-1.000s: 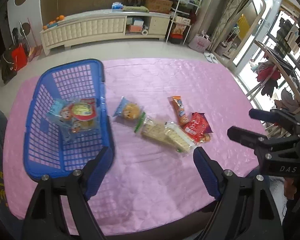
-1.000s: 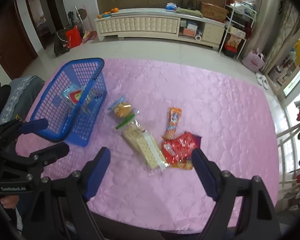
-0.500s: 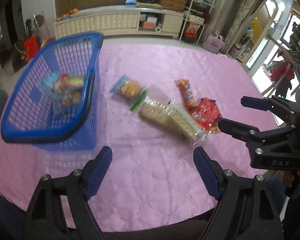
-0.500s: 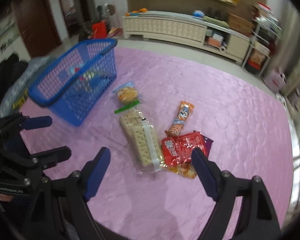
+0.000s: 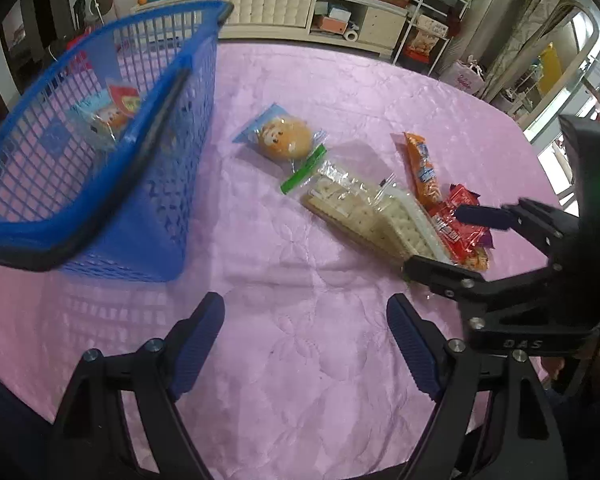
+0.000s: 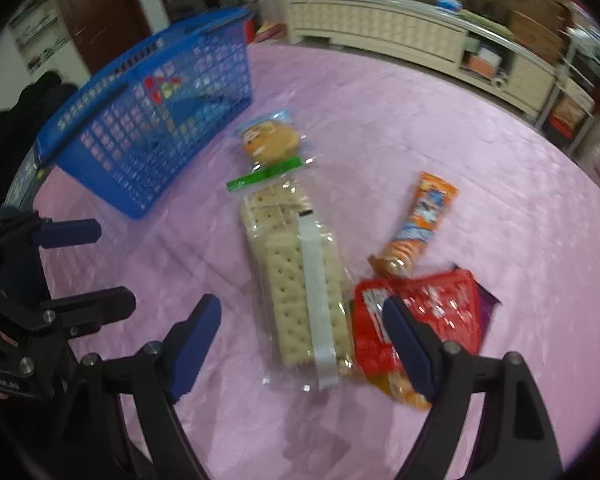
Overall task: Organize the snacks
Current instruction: 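Move both tools away from the basket toward the cracker packs, then grasp the white-strip cracker pack with the right tool and lift it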
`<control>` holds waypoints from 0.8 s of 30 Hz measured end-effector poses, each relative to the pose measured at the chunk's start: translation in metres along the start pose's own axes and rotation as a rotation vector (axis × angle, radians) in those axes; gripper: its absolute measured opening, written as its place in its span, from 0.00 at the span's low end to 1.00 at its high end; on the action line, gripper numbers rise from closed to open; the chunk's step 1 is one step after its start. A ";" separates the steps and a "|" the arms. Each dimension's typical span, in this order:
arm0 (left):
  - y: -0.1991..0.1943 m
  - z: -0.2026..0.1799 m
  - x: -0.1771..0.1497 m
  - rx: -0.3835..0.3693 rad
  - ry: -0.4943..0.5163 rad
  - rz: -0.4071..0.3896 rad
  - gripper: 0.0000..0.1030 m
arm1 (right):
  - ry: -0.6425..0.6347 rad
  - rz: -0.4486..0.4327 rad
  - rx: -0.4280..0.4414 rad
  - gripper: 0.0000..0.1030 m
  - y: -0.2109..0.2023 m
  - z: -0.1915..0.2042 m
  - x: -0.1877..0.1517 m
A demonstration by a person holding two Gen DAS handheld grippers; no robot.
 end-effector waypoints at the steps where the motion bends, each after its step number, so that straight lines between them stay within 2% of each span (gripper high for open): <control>1: 0.004 -0.001 -0.002 0.009 0.009 0.010 0.79 | -0.023 0.008 -0.008 0.84 0.005 -0.001 0.000; 5: 0.013 -0.002 -0.005 0.025 0.012 0.031 0.79 | -0.027 0.012 0.005 0.83 0.018 -0.008 0.000; 7: 0.014 -0.001 -0.004 0.032 0.008 0.028 0.79 | -0.009 0.008 0.046 0.74 0.021 -0.008 -0.003; 8: 0.014 -0.001 -0.004 0.034 0.009 0.027 0.79 | -0.016 0.005 0.040 0.72 0.021 -0.009 -0.003; 10: 0.016 -0.001 -0.005 0.045 0.009 0.027 0.79 | -0.034 -0.004 0.015 0.58 0.018 -0.008 -0.001; 12: 0.018 -0.003 -0.005 0.049 0.005 0.031 0.79 | -0.053 -0.014 -0.010 0.49 0.016 -0.007 -0.001; 13: 0.019 -0.003 -0.006 0.054 0.004 0.037 0.79 | -0.065 -0.018 -0.013 0.48 0.015 -0.006 -0.002; 19: 0.020 -0.015 -0.001 0.035 -0.009 0.042 0.79 | -0.037 -0.037 0.007 0.46 -0.004 -0.007 -0.006; 22: 0.025 -0.020 0.006 -0.031 -0.083 0.087 0.79 | 0.019 -0.070 0.005 0.46 -0.018 -0.017 -0.001; 24: 0.028 -0.024 0.015 -0.023 -0.103 0.081 0.79 | 0.064 -0.096 -0.020 0.46 -0.029 -0.029 0.003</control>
Point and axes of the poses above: each gripper's, at about its wrist camera, not at the fingertips, and y roughly the way its jaws point, z to its left, x to its top, the point moved 5 cm from there along y, roughly the way its jaws point, and after that the axes turned 4 degrees about -z, right-handed, at the moved point
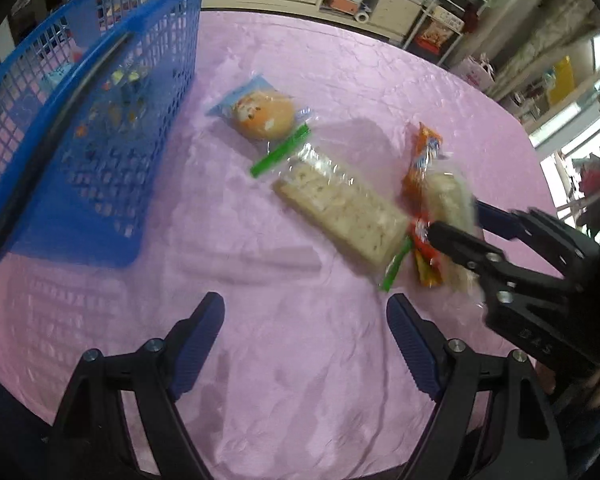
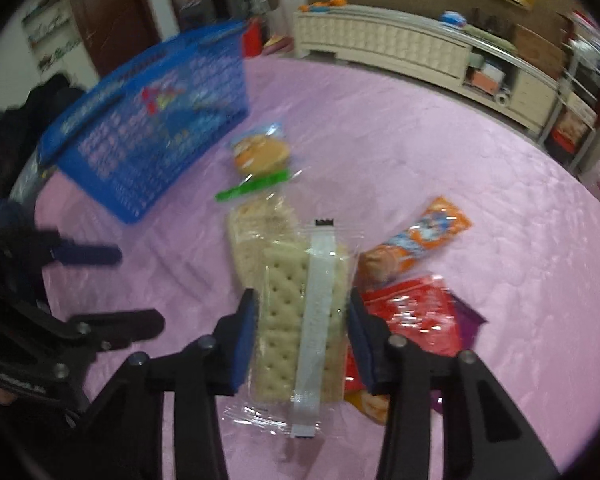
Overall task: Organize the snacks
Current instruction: 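Grasp the white-strip cracker pack with the right tool and lift it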
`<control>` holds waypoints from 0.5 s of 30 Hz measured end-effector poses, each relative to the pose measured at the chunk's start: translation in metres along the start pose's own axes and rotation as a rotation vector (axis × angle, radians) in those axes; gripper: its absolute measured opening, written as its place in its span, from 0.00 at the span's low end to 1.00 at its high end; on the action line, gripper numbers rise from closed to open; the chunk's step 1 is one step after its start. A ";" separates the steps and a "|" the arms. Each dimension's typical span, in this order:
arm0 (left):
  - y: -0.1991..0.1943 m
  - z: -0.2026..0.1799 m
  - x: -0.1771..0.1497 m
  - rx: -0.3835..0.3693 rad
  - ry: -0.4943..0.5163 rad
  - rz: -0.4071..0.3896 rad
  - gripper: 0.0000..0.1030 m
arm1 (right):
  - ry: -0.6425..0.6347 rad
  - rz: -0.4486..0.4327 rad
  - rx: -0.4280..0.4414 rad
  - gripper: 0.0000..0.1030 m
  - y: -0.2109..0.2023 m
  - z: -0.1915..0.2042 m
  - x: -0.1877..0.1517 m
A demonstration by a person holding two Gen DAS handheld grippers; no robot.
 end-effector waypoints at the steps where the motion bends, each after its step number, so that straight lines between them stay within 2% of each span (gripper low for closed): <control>1: 0.001 -0.003 0.004 0.007 0.002 -0.006 0.79 | 0.025 -0.008 -0.013 0.46 -0.003 -0.007 0.003; 3: 0.009 -0.006 0.014 0.031 -0.016 0.010 0.79 | 0.081 -0.016 -0.029 0.46 -0.006 -0.021 0.007; 7: 0.028 -0.006 0.033 0.033 -0.095 0.038 0.79 | 0.185 -0.004 -0.016 0.46 0.001 -0.039 0.015; 10: 0.042 -0.005 0.042 0.031 -0.151 0.062 0.79 | 0.235 0.013 -0.063 0.46 0.006 -0.050 0.021; 15: 0.070 -0.002 0.051 0.074 -0.250 0.125 0.79 | 0.222 0.026 -0.121 0.46 0.010 -0.051 0.035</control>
Point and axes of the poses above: each gripper's, at about its wrist camera, not at the fingertips, and y roughly the way its jaws point, z to its left, x to its top, the point moved 5 cm from there along y, roughly the way its jaws point, and after that the axes turned 4 degrees about -z, right-handed, at the moved point
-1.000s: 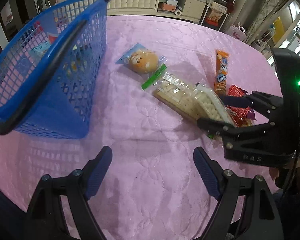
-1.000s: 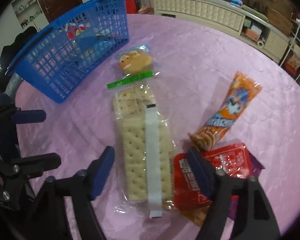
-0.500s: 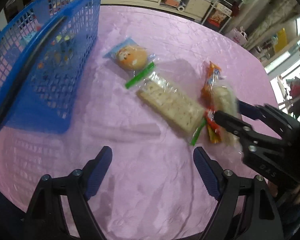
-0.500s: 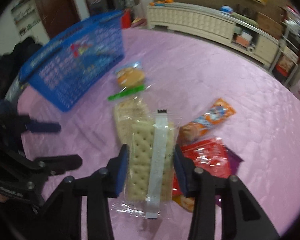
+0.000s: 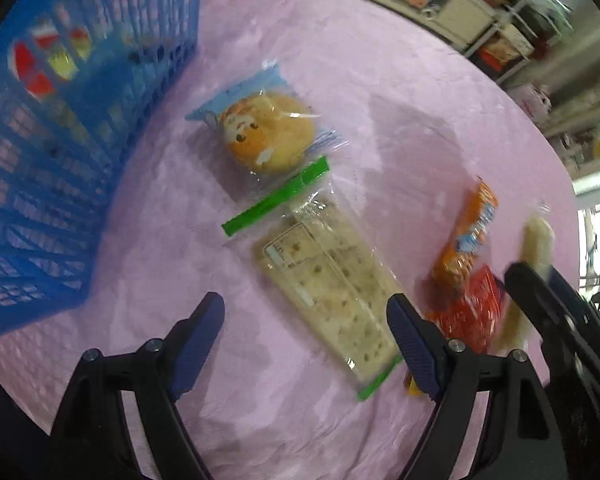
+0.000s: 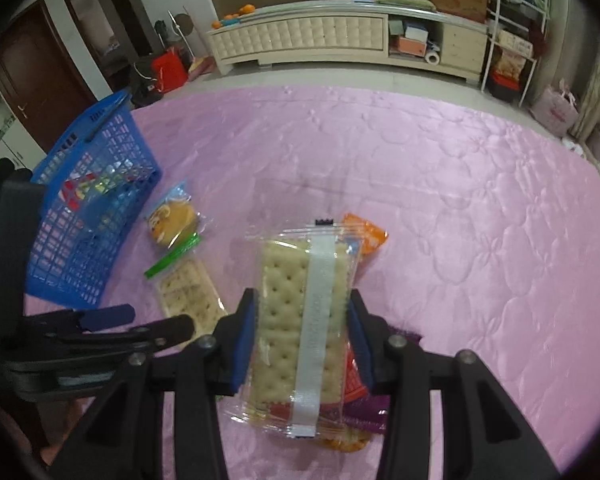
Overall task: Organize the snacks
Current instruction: 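Grasp the white-strip cracker pack with the right tool and lift it, then grasp the green-strip cracker pack with the left tool while the right tool holds its crackers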
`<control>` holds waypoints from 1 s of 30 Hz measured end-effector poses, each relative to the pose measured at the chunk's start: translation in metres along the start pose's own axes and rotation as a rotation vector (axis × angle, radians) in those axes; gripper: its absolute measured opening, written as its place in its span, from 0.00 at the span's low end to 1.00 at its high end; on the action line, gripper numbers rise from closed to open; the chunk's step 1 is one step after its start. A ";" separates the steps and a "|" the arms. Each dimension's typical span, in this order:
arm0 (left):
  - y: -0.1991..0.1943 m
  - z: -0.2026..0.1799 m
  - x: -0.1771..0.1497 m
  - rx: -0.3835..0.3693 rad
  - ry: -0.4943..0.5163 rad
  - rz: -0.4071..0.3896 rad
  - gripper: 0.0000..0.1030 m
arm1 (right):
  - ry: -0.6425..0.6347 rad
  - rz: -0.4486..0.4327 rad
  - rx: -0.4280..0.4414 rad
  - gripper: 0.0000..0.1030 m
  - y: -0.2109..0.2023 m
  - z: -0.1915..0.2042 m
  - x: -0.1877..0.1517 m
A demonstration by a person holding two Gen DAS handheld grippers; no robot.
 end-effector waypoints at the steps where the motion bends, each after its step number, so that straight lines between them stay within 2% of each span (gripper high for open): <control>1: 0.005 -0.001 0.002 -0.004 -0.027 0.009 0.80 | -0.001 0.003 -0.013 0.46 0.002 0.000 0.001; 3: 0.005 -0.006 0.010 -0.009 -0.043 -0.028 0.81 | 0.007 0.016 -0.019 0.46 0.008 -0.003 0.001; 5: 0.010 -0.010 0.017 -0.001 -0.051 -0.029 0.81 | 0.014 0.026 -0.025 0.46 0.013 -0.006 0.000; 19: 0.030 -0.035 0.025 0.214 -0.061 -0.045 0.82 | 0.044 0.035 -0.027 0.47 0.017 -0.010 -0.007; 21: 0.033 -0.040 0.025 0.231 -0.035 -0.040 0.83 | 0.049 0.038 -0.028 0.47 0.016 -0.012 -0.008; 27: 0.031 -0.046 0.005 0.208 0.113 -0.023 0.82 | 0.033 0.064 -0.034 0.47 0.019 -0.009 -0.018; 28: 0.030 -0.046 0.001 0.201 0.147 -0.019 0.80 | 0.030 0.066 -0.031 0.47 0.018 -0.008 -0.019; 30: 0.025 -0.046 -0.009 0.186 0.198 -0.026 0.67 | 0.026 0.063 -0.020 0.47 0.017 -0.005 -0.022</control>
Point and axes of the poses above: each gripper's, at about its wrist camera, not at the fingertips, and y roughly the way its jaws point, z to its left, x to its top, the point moved 5 cm from there along y, roughly the way its jaws point, and after that the axes turned 4 degrees about -z, right-handed, at the moved point
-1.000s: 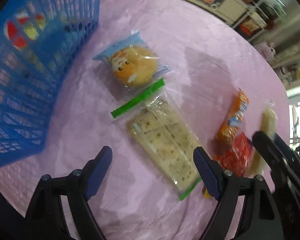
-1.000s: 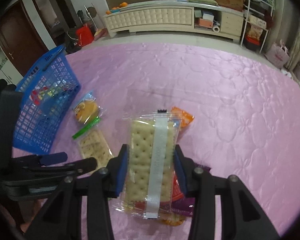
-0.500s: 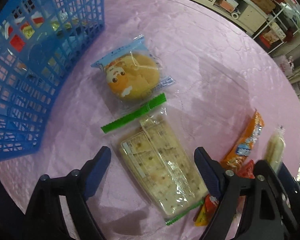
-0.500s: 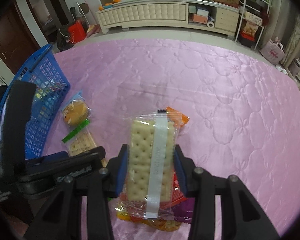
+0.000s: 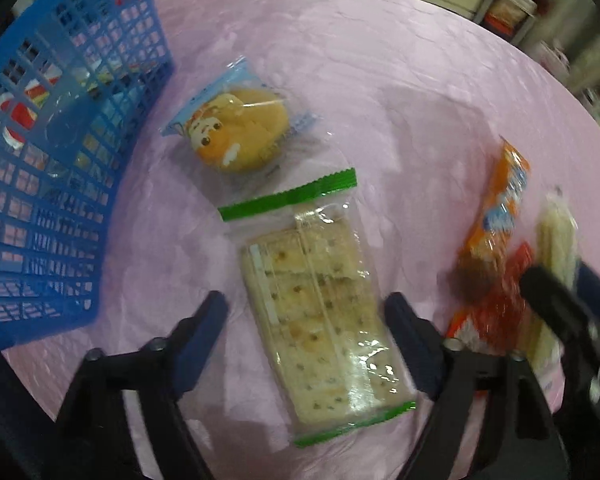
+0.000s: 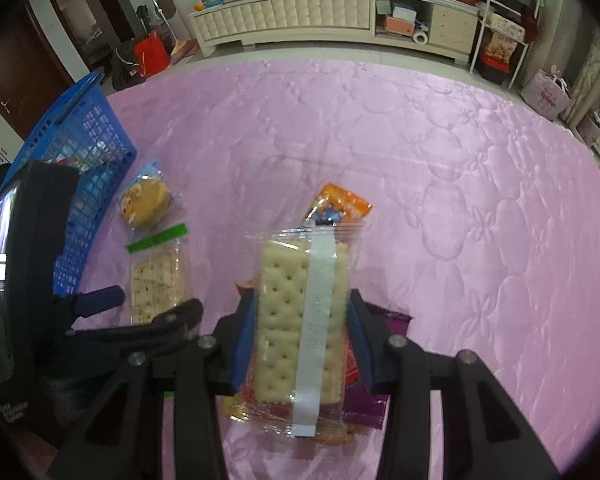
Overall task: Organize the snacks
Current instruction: 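Grasp the green-strip cracker pack with the left tool while the right tool holds its crackers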
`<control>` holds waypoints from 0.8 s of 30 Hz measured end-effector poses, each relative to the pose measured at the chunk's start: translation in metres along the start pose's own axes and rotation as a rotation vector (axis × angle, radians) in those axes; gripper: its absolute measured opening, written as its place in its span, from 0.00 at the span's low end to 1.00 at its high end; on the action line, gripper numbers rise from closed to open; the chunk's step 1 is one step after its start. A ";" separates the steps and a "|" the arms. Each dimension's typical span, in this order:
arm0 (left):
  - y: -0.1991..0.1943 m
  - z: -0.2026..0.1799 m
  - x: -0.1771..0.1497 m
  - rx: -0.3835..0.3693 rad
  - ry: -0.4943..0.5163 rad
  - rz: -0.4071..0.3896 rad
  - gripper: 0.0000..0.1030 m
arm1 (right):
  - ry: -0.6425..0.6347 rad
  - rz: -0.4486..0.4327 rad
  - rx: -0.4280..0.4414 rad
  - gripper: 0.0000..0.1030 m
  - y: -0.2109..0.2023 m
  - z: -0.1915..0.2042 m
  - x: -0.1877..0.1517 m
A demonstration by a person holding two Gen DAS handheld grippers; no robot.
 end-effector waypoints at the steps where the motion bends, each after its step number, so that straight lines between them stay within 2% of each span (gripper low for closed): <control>1: -0.003 -0.002 -0.003 -0.011 0.035 -0.006 0.63 | -0.002 0.002 0.002 0.47 0.001 0.001 -0.001; 2: -0.005 -0.004 -0.005 -0.019 0.063 -0.011 0.57 | -0.007 0.005 0.001 0.47 0.002 0.002 -0.002; 3: -0.006 -0.006 -0.008 -0.033 0.095 -0.010 0.55 | -0.011 0.005 -0.001 0.47 0.002 0.003 -0.003; 8: -0.015 0.000 -0.025 -0.072 0.149 0.000 0.53 | -0.031 0.013 0.020 0.47 0.002 0.012 -0.015; 11: -0.024 0.001 -0.034 -0.094 0.191 -0.035 0.53 | -0.039 0.030 0.054 0.46 0.006 0.017 -0.023; 15: -0.038 0.007 -0.043 -0.154 0.200 -0.057 0.53 | -0.001 0.045 0.037 0.46 -0.002 0.021 -0.032; 20: -0.072 0.017 -0.047 -0.207 0.229 -0.129 0.53 | -0.001 0.049 0.004 0.46 -0.032 0.040 -0.044; 24: -0.111 0.039 -0.049 -0.245 0.231 -0.209 0.53 | -0.007 0.013 -0.026 0.46 -0.064 0.056 -0.041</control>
Point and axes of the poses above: each gripper's, at about its wrist camera, not at the fingertips, and y roughly the way its jaws point, z to its left, x to its top, the point moved 5 cm from there along y, roughly the way its jaws point, and after that the axes turned 4 degrees about -z, right-handed, at the moved point
